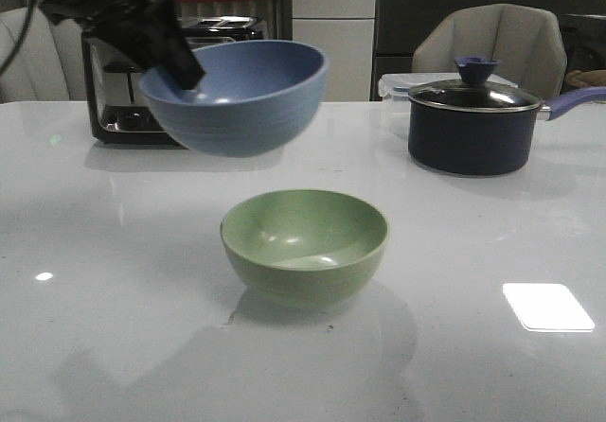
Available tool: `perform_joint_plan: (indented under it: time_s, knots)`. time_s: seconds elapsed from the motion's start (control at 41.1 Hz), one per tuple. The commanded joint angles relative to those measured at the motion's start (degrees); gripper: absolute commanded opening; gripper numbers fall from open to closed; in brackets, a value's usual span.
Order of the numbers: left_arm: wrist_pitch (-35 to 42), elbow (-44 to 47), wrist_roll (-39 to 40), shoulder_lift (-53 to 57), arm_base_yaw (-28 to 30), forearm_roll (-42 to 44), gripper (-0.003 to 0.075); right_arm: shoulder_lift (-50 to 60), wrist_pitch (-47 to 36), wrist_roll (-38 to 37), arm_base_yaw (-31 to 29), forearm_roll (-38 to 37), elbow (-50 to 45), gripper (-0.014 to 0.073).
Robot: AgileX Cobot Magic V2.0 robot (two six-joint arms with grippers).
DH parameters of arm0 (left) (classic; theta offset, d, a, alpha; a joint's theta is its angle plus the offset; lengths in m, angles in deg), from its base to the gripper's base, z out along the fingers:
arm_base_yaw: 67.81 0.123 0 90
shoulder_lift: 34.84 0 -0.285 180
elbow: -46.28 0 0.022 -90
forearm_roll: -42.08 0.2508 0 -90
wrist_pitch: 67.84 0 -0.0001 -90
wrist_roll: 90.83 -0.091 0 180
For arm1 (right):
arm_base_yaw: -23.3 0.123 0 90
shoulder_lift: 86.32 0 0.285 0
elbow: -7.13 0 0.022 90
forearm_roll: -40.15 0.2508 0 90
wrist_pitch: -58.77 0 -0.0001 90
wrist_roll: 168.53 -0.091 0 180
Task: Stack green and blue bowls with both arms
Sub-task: 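Lift the blue bowl with the left gripper over the green bowl, then lower the blue bowl into the green bowl and open the left gripper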
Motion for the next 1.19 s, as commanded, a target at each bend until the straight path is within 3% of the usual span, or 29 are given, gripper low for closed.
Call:
perform_joint_plan:
  time_s: [0.0,0.195,0.997,1.095,1.168]
  knots:
    - [2.1,-1.5,0.0,1.8,-4.0,-0.6,0.0093,0.3,-3.2,0.7,0.0,0.8,1.7,0.0426]
    - [4.9,-1.5,0.0,-1.5,-7.4,-0.2,0.0093,0.3,-3.2,0.7,0.0,0.8,1.7,0.0426]
    - [9.6,-1.6,0.1,-9.7,-7.5,1.2,0.0096,0.3,-3.2,0.7,0.0,0.8,1.7,0.0426]
    - [9.6,-1.6,0.1,-9.7,-7.5,1.2,0.0150,0.3,-3.2,0.7,0.0,0.8,1.7,0.0426]
    - [9.6,-1.6,0.1,-9.7,-7.5,1.2,0.0243,0.3,-3.2,0.7,0.0,0.8,1.7,0.0426]
